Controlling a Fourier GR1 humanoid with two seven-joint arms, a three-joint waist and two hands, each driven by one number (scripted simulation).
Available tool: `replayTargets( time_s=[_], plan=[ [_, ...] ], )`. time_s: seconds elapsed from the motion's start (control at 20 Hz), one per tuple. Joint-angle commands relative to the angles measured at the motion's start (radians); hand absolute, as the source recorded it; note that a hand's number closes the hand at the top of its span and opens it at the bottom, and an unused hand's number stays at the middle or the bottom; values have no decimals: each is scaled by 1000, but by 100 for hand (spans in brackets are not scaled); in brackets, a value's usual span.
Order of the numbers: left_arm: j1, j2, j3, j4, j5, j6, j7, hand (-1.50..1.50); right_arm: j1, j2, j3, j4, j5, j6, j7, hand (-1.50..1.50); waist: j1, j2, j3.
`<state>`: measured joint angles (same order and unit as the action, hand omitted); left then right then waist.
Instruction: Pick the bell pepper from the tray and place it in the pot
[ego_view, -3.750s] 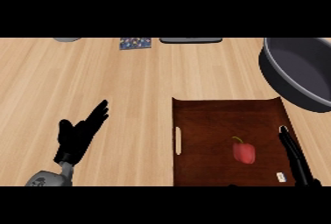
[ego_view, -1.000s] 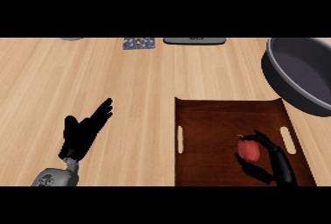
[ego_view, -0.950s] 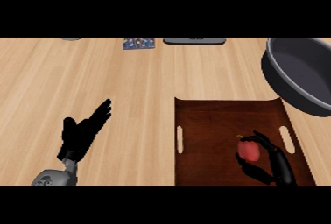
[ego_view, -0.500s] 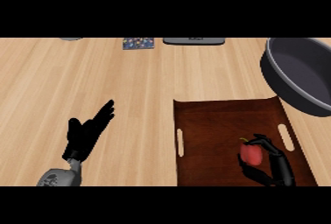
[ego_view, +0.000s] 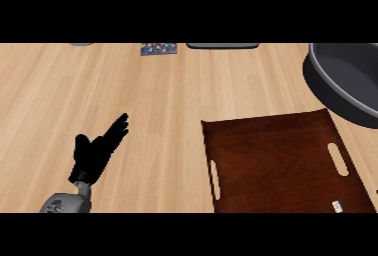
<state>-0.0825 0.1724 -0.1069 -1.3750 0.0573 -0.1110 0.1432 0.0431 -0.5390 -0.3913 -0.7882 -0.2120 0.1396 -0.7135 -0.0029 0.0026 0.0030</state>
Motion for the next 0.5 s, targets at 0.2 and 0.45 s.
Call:
replayTargets(
  time_s=[0.2, 0.45],
  plan=[
    [-13, 5, -2, -19, 4, -31, 22, 0, -157, -242, -101, 382, 39, 27, -95, 150, 20, 2, 1],
    [-1, -1, 7, 28, -16, -36, -24, 0, -169, -269, -70, 383, 102, -82, -141, 150, 9, -1, -2]
  ],
)
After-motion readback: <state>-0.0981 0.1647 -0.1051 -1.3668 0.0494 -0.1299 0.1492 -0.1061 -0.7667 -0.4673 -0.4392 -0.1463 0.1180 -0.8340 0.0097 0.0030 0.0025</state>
